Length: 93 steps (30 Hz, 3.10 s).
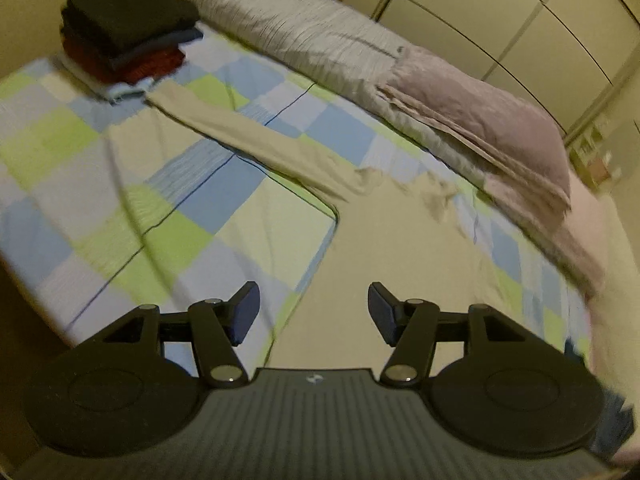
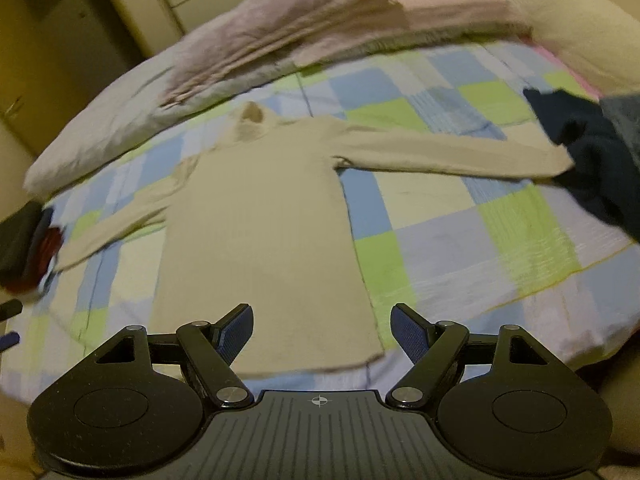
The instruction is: Fold clothes
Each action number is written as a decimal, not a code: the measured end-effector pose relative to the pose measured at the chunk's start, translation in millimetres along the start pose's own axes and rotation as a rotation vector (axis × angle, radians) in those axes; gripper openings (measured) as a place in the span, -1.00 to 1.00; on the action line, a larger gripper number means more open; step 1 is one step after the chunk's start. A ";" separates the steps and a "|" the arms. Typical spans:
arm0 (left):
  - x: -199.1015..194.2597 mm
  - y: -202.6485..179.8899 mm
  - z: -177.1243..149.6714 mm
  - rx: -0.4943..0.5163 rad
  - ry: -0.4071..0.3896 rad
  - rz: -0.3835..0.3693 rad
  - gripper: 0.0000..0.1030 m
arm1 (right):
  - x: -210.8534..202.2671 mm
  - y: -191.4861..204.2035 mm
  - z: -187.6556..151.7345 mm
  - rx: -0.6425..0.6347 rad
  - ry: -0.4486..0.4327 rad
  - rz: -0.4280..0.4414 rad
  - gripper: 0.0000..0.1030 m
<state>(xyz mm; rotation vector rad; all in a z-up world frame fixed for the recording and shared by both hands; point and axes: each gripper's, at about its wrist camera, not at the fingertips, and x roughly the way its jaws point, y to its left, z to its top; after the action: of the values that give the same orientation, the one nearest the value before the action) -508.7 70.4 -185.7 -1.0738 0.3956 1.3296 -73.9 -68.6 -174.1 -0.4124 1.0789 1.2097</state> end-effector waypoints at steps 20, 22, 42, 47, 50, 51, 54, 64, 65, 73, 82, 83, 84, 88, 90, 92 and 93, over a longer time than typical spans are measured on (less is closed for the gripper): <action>270.1 186.6 183.2 -0.292 -0.115 0.118 -0.01 | 290.7 57.4 60.8 0.098 0.061 -0.147 0.53; 282.5 206.3 193.4 -0.359 -0.152 0.128 -0.03 | 299.8 56.5 58.0 0.084 0.065 -0.177 0.53; 270.5 114.8 223.5 -0.136 -0.376 -0.093 -1.00 | 320.3 23.6 78.1 0.010 0.046 -0.143 0.53; 244.8 -27.5 164.2 0.021 -0.264 -0.585 -0.98 | 300.9 -4.5 96.4 0.066 -0.018 -0.142 0.53; 266.1 -98.8 104.5 0.088 -0.081 -0.749 -0.47 | 290.5 -17.8 105.3 0.096 -0.067 -0.135 0.53; 276.7 -114.3 83.3 0.097 -0.031 -0.744 -0.34 | 288.0 -22.5 108.5 0.108 -0.082 -0.130 0.53; 315.3 -124.8 33.1 0.062 0.155 -0.598 -0.37 | 286.1 -34.9 114.6 0.153 -0.104 -0.111 0.53; 313.9 -50.9 25.8 0.196 0.160 -0.264 -0.38 | 320.8 -56.0 128.1 0.514 -0.069 0.310 0.38; 312.9 -44.8 30.3 0.183 0.154 -0.254 -0.38 | 332.5 -57.2 129.0 0.577 -0.042 0.354 0.17; 314.7 -22.2 41.1 0.142 0.138 -0.227 -0.38 | 390.1 -41.8 143.6 0.736 -0.015 0.322 0.14; 324.4 -27.3 42.4 0.146 0.116 -0.215 -0.38 | 341.0 10.7 182.6 0.315 -0.349 0.319 -0.86; 324.8 -28.7 43.1 0.157 0.108 -0.209 -0.39 | 322.9 14.3 185.7 0.257 -0.425 0.329 -0.86; 325.9 -30.5 43.4 0.167 0.100 -0.202 -0.39 | 306.5 12.0 185.4 0.234 -0.477 0.324 -0.86; 335.8 -37.8 43.7 0.197 0.093 -0.169 -0.39 | 306.3 -20.5 179.1 0.286 -0.412 0.120 -0.86; 337.9 -41.5 44.6 0.230 0.081 -0.144 -0.40 | 320.8 -35.6 172.1 0.346 -0.346 0.049 -0.86; 337.9 -45.0 46.2 0.284 0.062 -0.118 -0.41 | 328.4 -45.7 166.0 0.391 -0.322 0.031 -0.86; 337.5 -46.9 47.1 0.321 0.049 -0.099 -0.41 | 332.2 -50.7 163.0 0.414 -0.310 0.021 -0.86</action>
<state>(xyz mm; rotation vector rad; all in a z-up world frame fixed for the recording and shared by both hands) -393.5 310.4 -403.6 -0.8468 0.5642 1.1091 32.5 217.9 -388.9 0.1042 1.0296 0.9956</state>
